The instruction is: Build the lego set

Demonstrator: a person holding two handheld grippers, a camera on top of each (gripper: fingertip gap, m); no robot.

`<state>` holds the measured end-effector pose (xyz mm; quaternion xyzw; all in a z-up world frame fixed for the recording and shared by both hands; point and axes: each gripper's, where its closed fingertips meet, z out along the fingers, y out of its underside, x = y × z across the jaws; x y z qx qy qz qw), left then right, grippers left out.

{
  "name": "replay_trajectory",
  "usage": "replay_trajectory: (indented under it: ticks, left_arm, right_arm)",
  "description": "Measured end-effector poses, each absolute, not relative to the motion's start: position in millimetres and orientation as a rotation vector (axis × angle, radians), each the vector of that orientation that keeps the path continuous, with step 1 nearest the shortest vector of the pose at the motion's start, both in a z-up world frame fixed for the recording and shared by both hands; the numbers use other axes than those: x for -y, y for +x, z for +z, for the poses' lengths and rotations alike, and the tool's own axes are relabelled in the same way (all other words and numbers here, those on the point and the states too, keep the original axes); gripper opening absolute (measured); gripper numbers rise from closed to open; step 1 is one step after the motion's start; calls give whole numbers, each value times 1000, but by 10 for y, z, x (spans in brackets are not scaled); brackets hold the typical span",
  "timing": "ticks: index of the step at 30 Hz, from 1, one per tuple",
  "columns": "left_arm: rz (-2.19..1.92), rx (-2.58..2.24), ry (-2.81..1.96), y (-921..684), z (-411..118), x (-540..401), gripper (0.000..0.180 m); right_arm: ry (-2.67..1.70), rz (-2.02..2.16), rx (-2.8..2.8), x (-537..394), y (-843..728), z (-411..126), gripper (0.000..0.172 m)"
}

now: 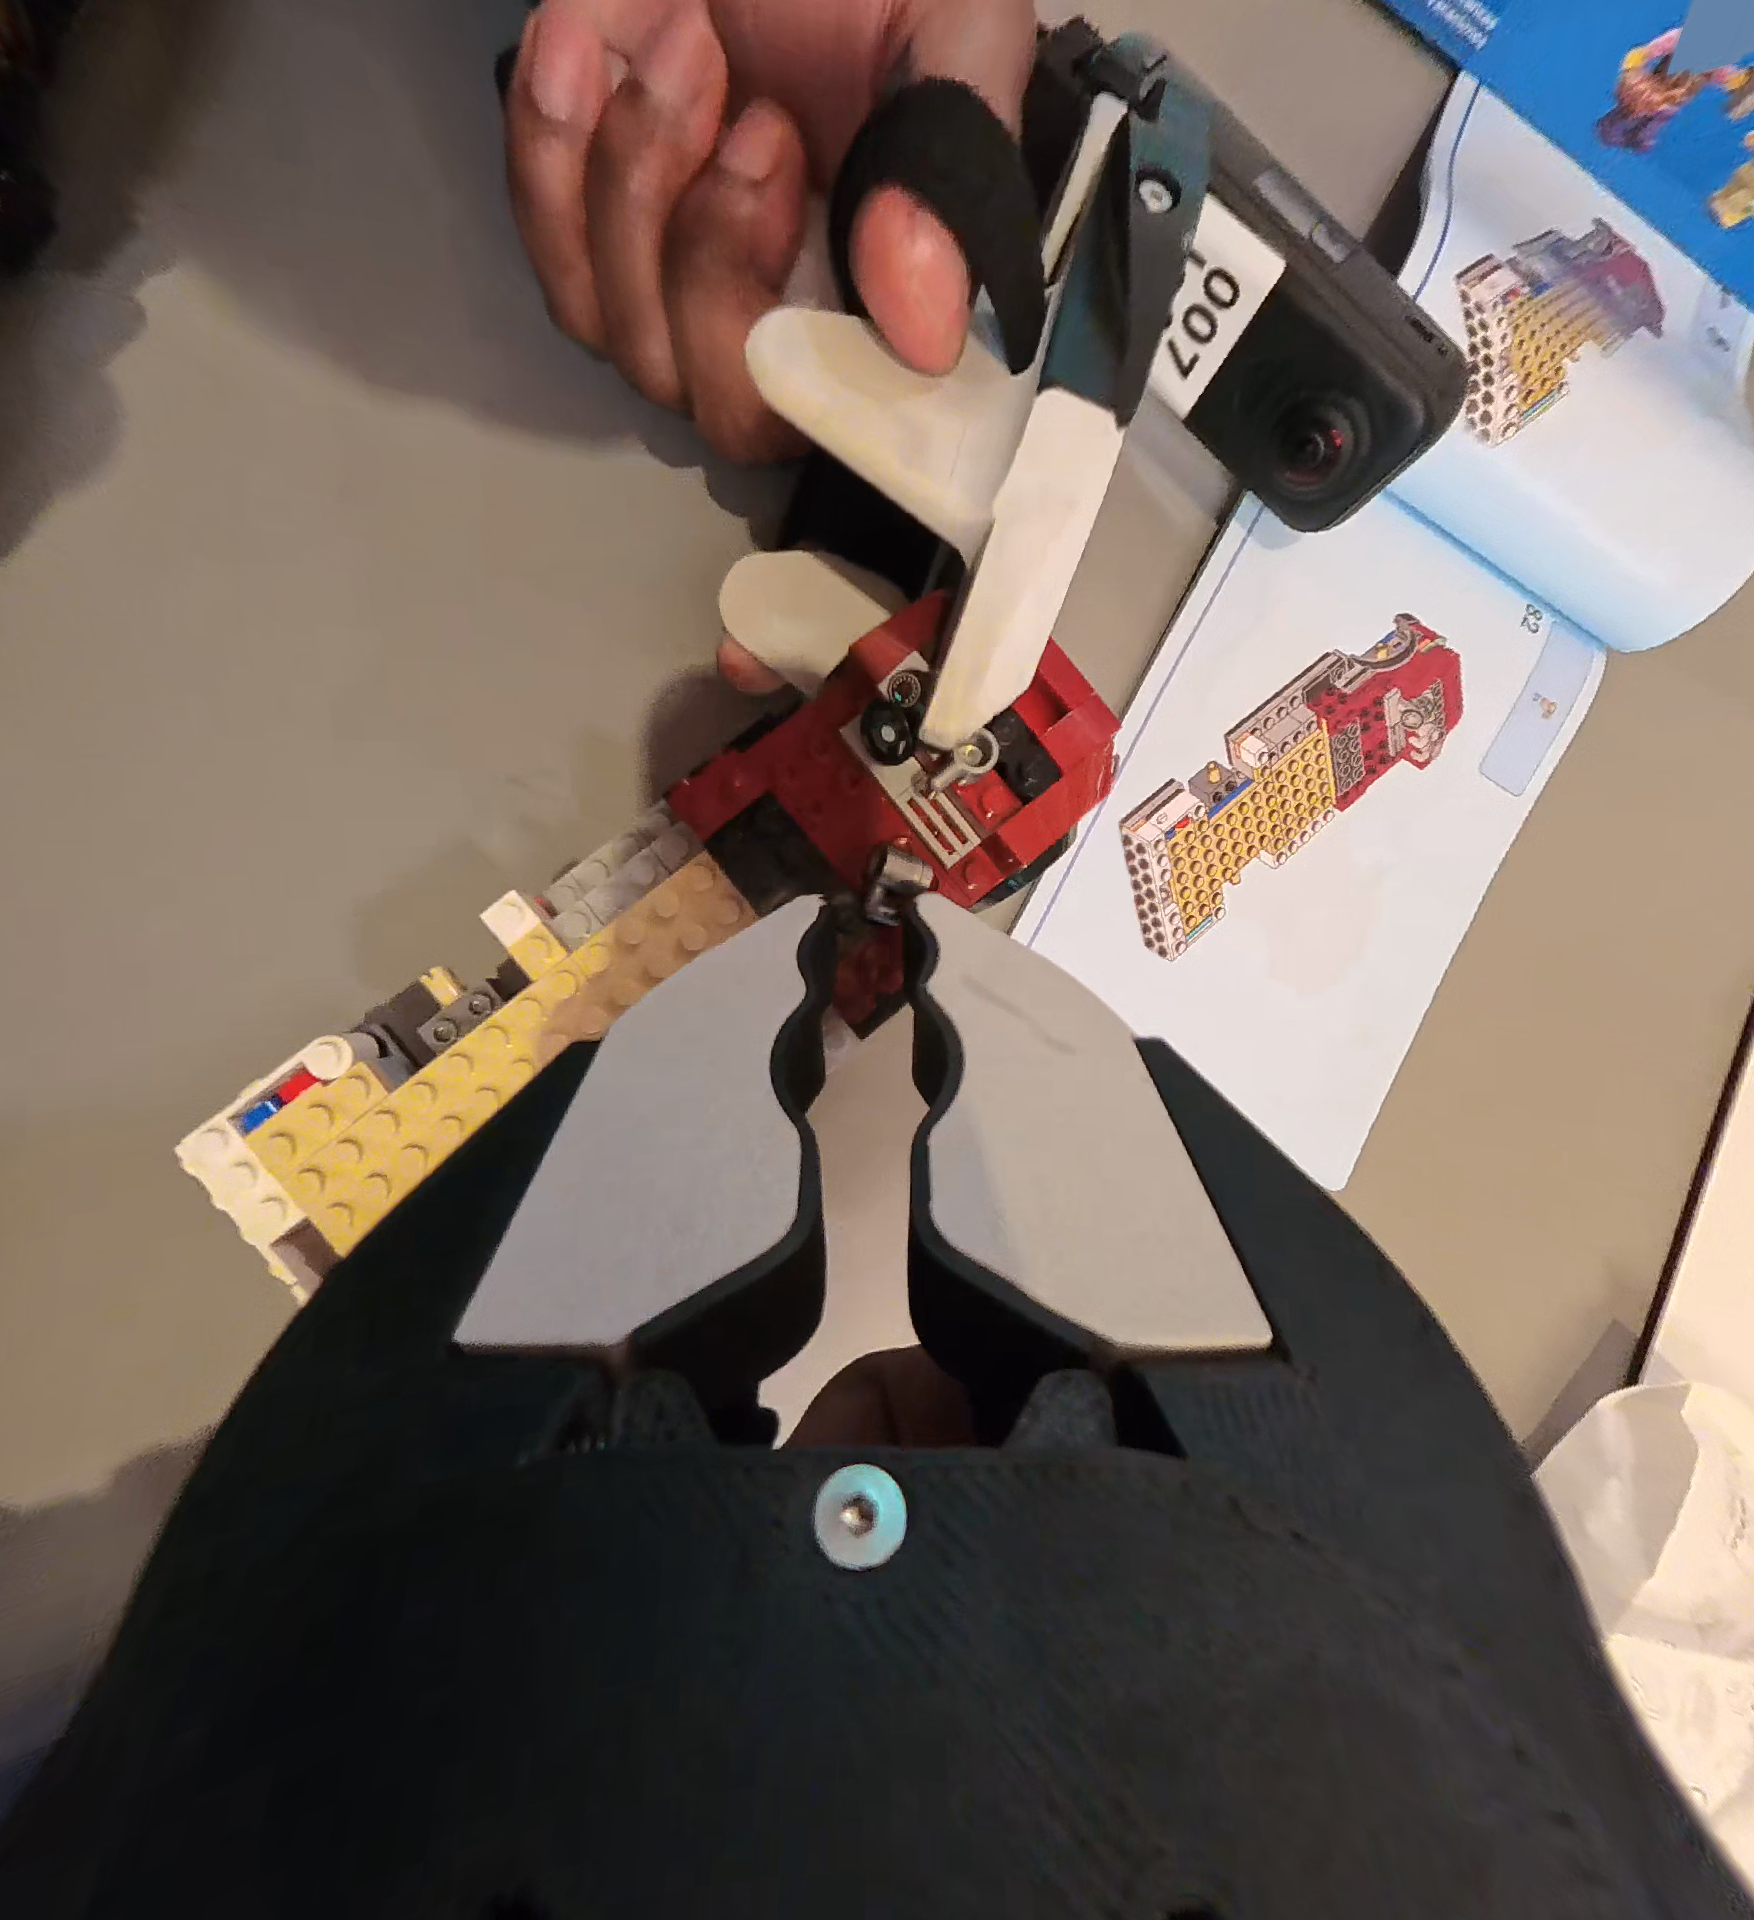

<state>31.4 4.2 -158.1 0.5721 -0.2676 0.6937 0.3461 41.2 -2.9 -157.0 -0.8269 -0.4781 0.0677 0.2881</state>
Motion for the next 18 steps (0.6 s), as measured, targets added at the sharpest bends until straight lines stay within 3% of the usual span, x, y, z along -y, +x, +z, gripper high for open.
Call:
replay_trajectory:
  ticks: [6,18]
  left_arm:
    - [1811,685,1504,331,-1588,-96,49]
    - [1809,703,1518,335,-1604,-96,49]
  right_arm:
    - [-2219,155,1263,-9,414,-1590,3]
    - [-2180,129,1218,-46,376,-1568,4]
